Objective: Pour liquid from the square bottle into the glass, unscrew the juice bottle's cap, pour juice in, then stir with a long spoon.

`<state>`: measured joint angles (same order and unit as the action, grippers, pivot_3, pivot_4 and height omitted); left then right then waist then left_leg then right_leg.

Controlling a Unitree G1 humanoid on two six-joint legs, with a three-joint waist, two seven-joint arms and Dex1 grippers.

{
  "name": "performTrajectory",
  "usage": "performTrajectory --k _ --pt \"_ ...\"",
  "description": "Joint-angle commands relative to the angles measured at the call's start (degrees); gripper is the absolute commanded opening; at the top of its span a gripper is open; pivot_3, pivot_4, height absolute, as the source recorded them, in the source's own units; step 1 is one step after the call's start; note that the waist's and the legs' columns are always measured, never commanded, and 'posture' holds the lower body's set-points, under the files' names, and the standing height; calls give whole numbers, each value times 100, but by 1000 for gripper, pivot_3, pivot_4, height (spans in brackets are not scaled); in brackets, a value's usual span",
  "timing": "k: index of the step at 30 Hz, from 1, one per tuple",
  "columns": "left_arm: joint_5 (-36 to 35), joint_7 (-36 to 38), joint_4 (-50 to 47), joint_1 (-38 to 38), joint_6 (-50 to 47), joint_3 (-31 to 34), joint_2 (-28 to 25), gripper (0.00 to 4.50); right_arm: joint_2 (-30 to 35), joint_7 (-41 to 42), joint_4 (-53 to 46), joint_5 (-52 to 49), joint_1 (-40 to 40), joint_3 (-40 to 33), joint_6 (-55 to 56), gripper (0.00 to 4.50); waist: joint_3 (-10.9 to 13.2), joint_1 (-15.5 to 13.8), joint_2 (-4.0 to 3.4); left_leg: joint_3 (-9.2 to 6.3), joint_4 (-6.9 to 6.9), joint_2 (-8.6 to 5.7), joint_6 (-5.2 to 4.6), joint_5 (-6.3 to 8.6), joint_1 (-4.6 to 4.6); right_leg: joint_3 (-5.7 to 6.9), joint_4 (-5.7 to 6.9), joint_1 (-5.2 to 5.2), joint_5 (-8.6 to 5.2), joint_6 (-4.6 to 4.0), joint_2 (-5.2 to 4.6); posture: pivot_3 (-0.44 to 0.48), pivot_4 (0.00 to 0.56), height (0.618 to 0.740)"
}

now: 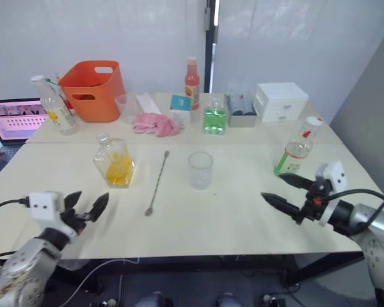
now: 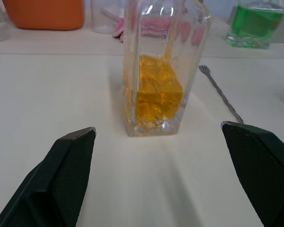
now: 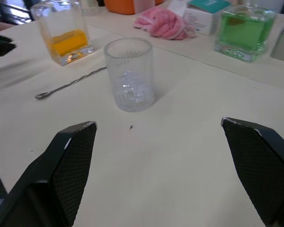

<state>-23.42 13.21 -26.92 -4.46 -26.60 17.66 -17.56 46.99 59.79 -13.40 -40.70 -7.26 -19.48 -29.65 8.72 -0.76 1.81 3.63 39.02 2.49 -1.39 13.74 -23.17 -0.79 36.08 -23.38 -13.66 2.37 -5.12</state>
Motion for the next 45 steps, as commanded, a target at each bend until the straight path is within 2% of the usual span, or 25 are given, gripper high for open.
performTrajectory --k 1,4,12,25,32,38,45 --pt "557 -646 -255 278 -2 -230 127 4500 192 540 -63 -267 -222 132 -85 4462 0 2 0 0 0 -1 0 0 1 0 -2 0 0 0 1 0 150 715" --pt "938 -944 -201 558 -89 -516 186 4500 211 844 -89 -366 -360 260 -90 4462 -1 5 1 -8 -4 -7 -2 2 -2 0 -2 -1 0 0 1 0 150 715" --pt "1363 -1281 267 1330 -321 -651 232 4500 132 1063 -10 -282 -497 338 147 4462 0 1 2 -12 -3 -18 -1 1 -3 2 -1 0 1 2 -2 0 150 715" --pt "1519 -1255 1759 2567 -295 -722 396 4500 76 829 -98 -26 -350 368 335 4462 1 1 4 -22 -3 -36 -3 1 -6 4 0 0 4 11 -12 0 150 715" --pt "1524 -1237 1903 2634 -191 -727 389 4500 78 799 -119 -18 -321 367 346 4462 2 6 5 -24 -4 -38 -3 1 -7 4 0 -1 5 12 -14 0 150 715" --pt "1463 -1182 2284 2884 111 -623 358 2785 13 470 -465 -69 17 186 298 4500 3 -13 6 -27 -2 -44 -3 1 -10 6 0 0 6 14 -20 0 150 715" --pt "1432 -1015 2485 2942 370 -534 216 2787 -4 345 -537 -83 116 131 305 4500 3 -6 7 -28 -2 -42 -1 -3 -7 7 4 0 7 14 -18 0 150 715"
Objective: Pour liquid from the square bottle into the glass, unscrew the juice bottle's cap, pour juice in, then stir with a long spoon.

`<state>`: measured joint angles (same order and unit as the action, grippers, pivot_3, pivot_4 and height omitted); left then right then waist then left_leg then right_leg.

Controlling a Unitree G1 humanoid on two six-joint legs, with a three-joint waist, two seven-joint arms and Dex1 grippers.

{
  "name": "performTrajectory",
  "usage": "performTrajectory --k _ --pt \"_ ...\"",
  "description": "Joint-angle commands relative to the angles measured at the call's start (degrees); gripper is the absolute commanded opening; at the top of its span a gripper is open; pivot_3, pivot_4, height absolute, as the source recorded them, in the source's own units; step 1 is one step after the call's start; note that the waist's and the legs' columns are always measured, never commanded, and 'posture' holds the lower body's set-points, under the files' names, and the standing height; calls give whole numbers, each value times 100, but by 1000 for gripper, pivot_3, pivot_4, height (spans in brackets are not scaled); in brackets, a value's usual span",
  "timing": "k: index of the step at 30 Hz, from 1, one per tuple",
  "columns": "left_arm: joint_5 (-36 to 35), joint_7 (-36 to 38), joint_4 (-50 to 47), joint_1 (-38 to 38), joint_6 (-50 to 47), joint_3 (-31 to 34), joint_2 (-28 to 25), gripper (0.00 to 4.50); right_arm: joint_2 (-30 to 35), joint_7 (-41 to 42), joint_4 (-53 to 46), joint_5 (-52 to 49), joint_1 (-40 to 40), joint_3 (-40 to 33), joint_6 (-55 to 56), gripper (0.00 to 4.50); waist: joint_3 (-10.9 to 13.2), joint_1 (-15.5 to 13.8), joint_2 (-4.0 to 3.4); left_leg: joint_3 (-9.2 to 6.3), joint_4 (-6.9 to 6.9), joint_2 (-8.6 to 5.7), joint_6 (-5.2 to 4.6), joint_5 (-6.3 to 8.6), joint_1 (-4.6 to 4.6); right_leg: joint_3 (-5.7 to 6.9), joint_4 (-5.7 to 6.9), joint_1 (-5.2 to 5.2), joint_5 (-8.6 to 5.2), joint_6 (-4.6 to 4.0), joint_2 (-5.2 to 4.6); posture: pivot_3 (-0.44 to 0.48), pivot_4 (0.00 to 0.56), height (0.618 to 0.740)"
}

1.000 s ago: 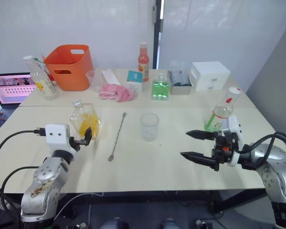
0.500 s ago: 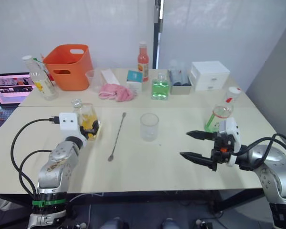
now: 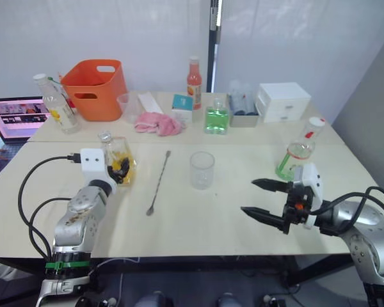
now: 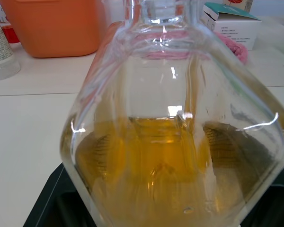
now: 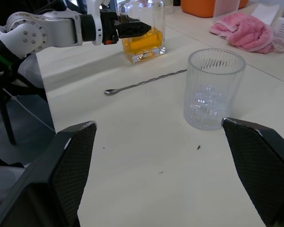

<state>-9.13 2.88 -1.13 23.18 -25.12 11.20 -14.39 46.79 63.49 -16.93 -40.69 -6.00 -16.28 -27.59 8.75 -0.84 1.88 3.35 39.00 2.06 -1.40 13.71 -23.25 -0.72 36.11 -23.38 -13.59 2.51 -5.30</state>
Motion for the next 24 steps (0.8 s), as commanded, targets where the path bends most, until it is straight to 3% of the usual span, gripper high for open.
performTrajectory --k 1,7,11,14,18,24 --pt "-48 170 -108 213 296 145 -198 2787 5 -71 -187 -73 0 -206 92 4500 0 3 0 0 0 0 0 0 0 0 0 0 0 0 0 0 150 715" --pt "-310 973 -294 267 485 228 -752 2787 -4 -188 -214 -65 43 -239 85 4500 14 27 24 0 -1 4 0 0 -22 0 1 -25 0 -1 4 0 150 715" --pt "-1333 2842 -540 311 569 510 -1633 2787 -4 -216 -132 -35 -30 -204 98 4500 22 23 38 0 1 3 5 -5 -85 0 12 -93 4 -1 5 0 150 715" --pt "-1753 3316 -560 322 473 612 -1815 2787 -3 -224 -114 -31 -44 -191 107 4500 22 3 38 0 1 4 2 -3 -94 7 7 -100 4 -1 2 0 150 715" --pt "-2763 5264 -671 321 -125 405 -2547 2787 15 -243 10 9 -244 -111 85 4500 23 7 38 1 2 -1 -3 0 -94 12 -2 -91 4 1 -2 0 150 715" --pt "-2879 6502 -688 568 -224 -483 -2629 2787 81 -180 124 -36 -504 -17 -64 4500 24 5 37 22 10 -1 -1 -4 -93 15 1 -86 3 2 4 0 150 715"
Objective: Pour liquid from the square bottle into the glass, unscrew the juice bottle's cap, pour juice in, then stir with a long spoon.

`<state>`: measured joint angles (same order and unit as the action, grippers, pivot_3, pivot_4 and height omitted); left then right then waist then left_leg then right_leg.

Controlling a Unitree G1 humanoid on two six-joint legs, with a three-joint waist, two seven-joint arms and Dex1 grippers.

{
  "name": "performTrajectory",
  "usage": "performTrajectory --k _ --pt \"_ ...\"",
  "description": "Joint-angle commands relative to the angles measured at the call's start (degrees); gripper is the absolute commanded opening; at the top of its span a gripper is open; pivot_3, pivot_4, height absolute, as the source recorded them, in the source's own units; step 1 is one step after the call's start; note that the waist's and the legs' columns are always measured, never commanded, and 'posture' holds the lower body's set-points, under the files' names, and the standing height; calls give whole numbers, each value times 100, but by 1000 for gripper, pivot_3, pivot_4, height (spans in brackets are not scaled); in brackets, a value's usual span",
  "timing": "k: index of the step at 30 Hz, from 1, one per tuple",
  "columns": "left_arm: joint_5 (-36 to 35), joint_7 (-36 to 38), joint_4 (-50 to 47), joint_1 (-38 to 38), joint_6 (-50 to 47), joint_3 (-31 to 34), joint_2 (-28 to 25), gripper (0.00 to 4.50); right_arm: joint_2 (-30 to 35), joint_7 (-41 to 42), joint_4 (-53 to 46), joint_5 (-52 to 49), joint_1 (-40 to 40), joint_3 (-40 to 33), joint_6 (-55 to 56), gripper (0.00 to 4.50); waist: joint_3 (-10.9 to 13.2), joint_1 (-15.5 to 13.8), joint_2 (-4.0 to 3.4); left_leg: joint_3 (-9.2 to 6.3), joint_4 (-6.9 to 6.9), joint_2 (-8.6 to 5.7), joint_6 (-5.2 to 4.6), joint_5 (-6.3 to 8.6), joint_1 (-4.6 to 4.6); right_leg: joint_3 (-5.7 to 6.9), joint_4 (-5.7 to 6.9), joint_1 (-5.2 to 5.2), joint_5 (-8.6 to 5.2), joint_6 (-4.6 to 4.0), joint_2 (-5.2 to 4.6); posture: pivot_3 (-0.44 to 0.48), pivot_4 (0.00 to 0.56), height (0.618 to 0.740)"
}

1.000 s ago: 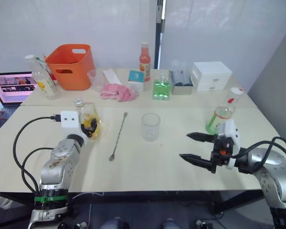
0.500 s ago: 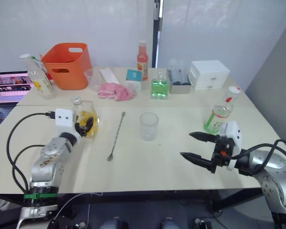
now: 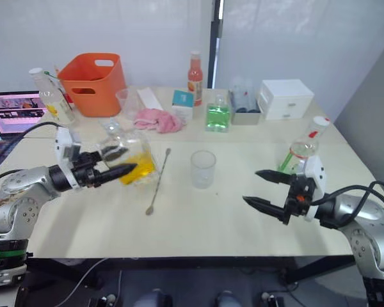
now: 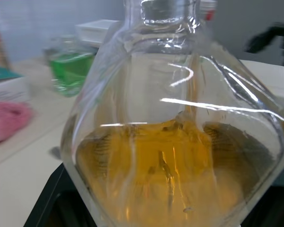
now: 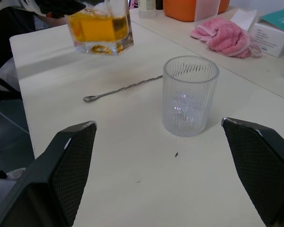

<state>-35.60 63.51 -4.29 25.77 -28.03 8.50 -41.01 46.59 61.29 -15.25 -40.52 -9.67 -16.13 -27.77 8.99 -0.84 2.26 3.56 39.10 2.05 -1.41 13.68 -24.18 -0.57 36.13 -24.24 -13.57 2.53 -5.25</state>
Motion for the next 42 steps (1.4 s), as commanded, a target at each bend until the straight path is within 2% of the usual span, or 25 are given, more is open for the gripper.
performTrajectory --k 1,5,11,16,27,29,31,42 --pt "-184 551 -447 349 97 -454 140 2787 111 39 -46 -69 -185 -6 -96 4500 0 11 0 1 1 -1 0 -2 0 -1 3 -1 0 0 0 0 150 715" --pt "218 770 -350 463 491 -1126 566 2787 128 32 -74 -101 -297 64 -217 4500 0 8 0 0 4 -2 -1 -2 -2 -2 4 0 0 0 0 0 150 715" --pt "912 956 187 585 1393 -1709 1097 2787 119 -17 -153 -123 -375 105 -344 4500 -1 26 -1 -2 5 -2 -1 -2 -1 -6 8 -2 0 0 4 0 150 715" --pt "1414 923 589 555 2124 -1906 1365 2787 96 -71 -198 -130 -442 129 -389 4500 -1 16 -2 -5 9 -3 -2 -3 -3 -5 9 -2 0 0 3 0 150 715" --pt "1627 719 902 377 1974 -1955 1525 2787 62 -106 -228 -113 -450 125 -404 4500 -1 10 -3 -22 13 -4 -3 -2 -1 -6 12 0 1 2 1 0 150 715" --pt "1657 704 931 356 1994 -1957 1536 3821 56 -112 -229 -113 -455 126 -404 4500 -2 9 -3 -22 15 -4 -3 -2 -1 -6 13 1 2 3 1 0 150 715" --pt "1638 730 934 338 1958 -1951 1525 4399 54 -111 -220 -107 -459 127 -398 4500 -2 10 -3 -23 18 -4 -3 -3 -1 -6 16 3 2 3 1 0 150 715" --pt "1454 622 418 541 1294 -1910 1435 4462 21 -144 -202 -87 -483 168 -371 4500 -2 12 -4 -30 58 -1 -7 0 -1 -7 58 2 -1 6 1 0 150 715"
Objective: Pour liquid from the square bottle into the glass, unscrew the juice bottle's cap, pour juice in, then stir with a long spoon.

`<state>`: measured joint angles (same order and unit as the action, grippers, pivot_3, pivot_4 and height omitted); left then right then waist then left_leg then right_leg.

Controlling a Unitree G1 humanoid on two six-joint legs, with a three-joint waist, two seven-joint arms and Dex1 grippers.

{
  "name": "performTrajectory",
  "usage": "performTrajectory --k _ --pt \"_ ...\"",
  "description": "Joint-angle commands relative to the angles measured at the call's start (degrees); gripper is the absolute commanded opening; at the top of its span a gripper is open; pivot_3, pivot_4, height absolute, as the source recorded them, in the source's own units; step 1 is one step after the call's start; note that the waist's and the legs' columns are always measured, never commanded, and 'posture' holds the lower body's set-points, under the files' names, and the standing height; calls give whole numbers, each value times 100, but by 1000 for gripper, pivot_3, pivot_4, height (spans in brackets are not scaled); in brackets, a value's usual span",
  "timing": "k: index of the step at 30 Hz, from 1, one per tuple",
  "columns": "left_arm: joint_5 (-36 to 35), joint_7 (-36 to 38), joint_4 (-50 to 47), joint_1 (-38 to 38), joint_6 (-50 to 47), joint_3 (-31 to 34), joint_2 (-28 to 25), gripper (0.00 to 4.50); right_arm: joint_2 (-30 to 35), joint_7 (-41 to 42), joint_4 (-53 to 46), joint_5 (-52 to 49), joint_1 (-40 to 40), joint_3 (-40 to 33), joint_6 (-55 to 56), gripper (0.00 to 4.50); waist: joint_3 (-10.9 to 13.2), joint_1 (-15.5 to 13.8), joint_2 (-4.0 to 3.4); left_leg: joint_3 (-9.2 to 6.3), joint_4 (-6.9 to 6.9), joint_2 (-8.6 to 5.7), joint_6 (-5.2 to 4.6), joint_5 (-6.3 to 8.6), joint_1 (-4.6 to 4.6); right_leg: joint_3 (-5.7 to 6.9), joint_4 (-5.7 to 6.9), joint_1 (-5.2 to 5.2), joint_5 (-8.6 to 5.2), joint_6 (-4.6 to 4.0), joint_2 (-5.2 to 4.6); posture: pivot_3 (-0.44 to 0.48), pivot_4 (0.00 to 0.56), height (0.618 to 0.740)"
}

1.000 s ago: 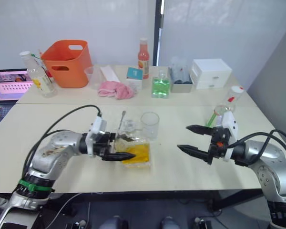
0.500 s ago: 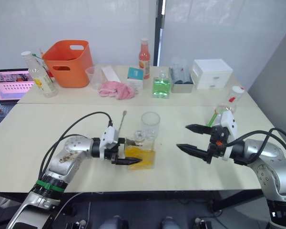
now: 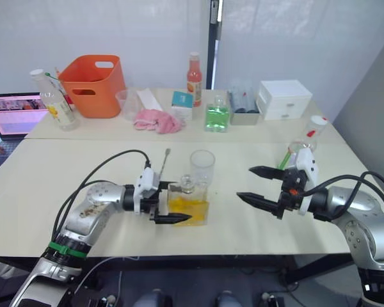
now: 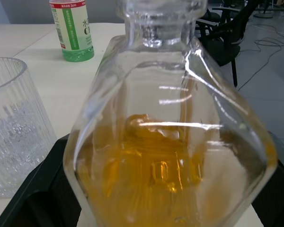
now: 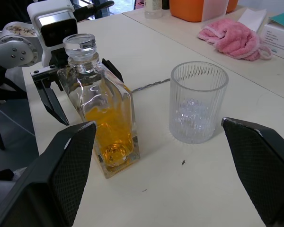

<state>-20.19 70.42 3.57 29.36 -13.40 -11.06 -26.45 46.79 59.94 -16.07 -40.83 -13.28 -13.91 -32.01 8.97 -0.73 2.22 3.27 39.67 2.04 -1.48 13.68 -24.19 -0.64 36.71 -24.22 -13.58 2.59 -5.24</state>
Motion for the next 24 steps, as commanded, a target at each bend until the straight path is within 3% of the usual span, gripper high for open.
performTrajectory --k 1,11,17,24 --pt "-92 -93 -416 202 -235 36 -23 4462 -6 -17 -122 -55 -131 -46 51 4500 0 1 0 -1 6 0 0 0 0 0 3 1 0 0 0 0 150 715" --pt "-90 -293 -548 272 -551 6 75 4462 -37 -64 -180 -57 -70 -58 70 4500 0 3 -1 -6 17 -1 -1 0 2 -5 14 3 0 0 1 0 150 715" --pt "-153 -335 -561 318 -651 27 173 2817 -59 -79 -183 -42 -69 -48 82 4500 0 2 -1 -8 17 -1 -1 0 2 -5 13 4 0 0 1 0 150 715" --pt "-102 -268 -482 315 -463 32 172 2818 -53 -125 -293 -51 -209 36 15 4500 0 2 -1 -8 17 -1 -1 0 1 -6 13 3 0 0 0 0 150 715"
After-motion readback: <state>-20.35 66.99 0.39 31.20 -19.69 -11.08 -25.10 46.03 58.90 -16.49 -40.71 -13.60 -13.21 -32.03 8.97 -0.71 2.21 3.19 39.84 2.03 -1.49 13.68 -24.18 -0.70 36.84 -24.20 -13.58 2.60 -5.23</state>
